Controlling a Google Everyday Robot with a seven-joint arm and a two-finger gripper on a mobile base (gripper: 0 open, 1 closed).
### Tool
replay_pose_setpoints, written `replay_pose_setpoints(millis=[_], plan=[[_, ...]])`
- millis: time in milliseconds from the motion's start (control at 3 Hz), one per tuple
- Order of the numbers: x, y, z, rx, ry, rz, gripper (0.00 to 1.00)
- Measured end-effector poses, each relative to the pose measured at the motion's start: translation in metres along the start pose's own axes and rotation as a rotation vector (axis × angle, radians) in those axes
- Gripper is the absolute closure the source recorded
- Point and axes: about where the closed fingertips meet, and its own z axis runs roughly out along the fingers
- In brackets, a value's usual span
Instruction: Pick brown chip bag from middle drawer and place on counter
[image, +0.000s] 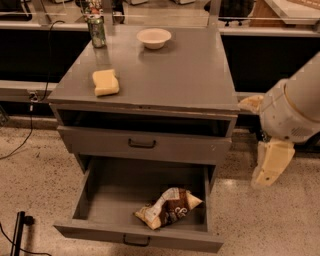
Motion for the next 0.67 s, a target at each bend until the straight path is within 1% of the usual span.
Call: replay_pose_setpoints(millis=[333, 667], plan=[[0.002, -0.004, 0.012, 0.038, -0.006, -0.067, 0.00], [-0.009, 0.004, 0.049, -0.076, -0.040, -0.100, 0.00]])
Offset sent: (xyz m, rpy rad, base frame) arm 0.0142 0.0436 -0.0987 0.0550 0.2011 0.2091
